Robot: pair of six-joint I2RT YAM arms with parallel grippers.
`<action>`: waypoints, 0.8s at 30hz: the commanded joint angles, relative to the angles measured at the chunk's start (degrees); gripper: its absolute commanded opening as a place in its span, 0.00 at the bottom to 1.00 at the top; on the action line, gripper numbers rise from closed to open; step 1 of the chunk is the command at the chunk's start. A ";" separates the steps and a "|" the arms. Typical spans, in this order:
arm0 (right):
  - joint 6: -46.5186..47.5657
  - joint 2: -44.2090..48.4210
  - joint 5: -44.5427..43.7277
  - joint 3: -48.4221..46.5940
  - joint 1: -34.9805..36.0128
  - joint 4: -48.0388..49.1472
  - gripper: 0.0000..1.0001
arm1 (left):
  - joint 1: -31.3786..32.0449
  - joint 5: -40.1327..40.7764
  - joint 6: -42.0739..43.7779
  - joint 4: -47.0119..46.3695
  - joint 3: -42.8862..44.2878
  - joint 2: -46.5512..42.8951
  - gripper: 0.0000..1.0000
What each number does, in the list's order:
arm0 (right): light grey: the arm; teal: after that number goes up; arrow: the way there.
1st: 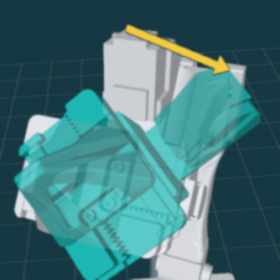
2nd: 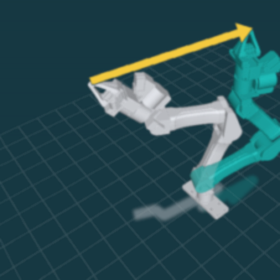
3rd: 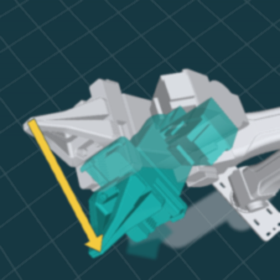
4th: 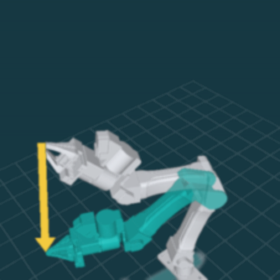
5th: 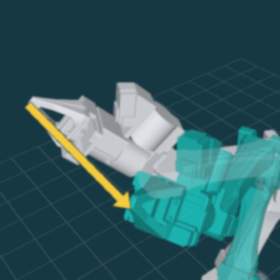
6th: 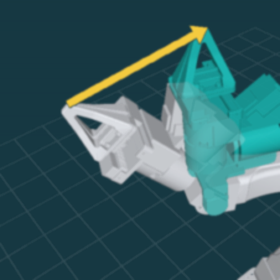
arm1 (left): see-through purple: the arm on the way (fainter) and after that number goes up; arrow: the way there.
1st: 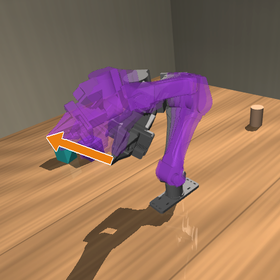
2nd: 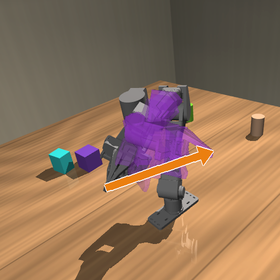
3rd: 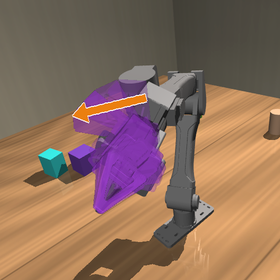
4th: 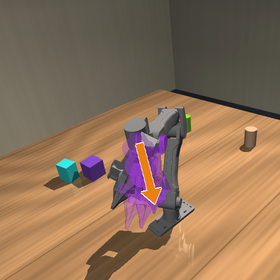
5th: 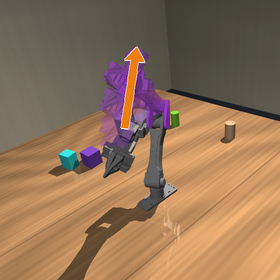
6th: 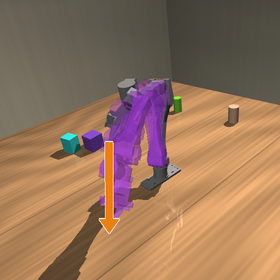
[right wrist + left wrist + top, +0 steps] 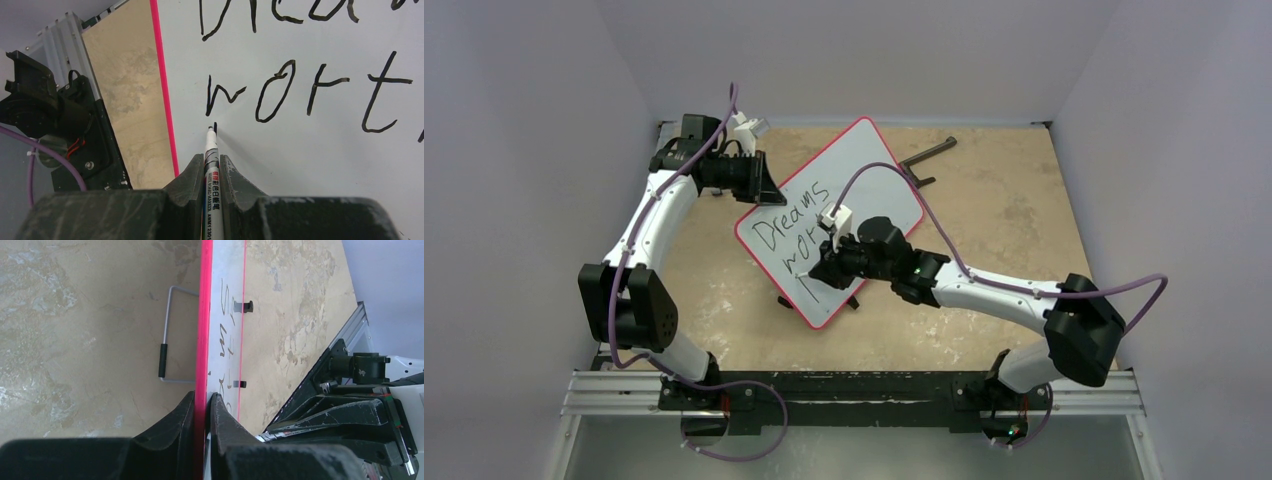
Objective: Write a sentence on the whiteboard
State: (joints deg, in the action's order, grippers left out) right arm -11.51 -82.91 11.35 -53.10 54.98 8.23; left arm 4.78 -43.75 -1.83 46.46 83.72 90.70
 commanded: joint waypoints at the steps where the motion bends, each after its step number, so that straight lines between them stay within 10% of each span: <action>1: -0.03 0.11 -5.56 -2.00 -0.24 1.30 0.00 | -1.17 6.13 2.43 -3.11 0.65 -1.50 0.00; 24: 1.22 3.51 -5.15 4.47 -1.90 -2.72 0.00 | -1.17 6.04 2.31 -3.19 0.53 -1.82 0.00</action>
State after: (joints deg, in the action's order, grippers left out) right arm -11.68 -80.86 8.01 -50.15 53.49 7.35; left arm 4.78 -44.14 -0.86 46.35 83.72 90.70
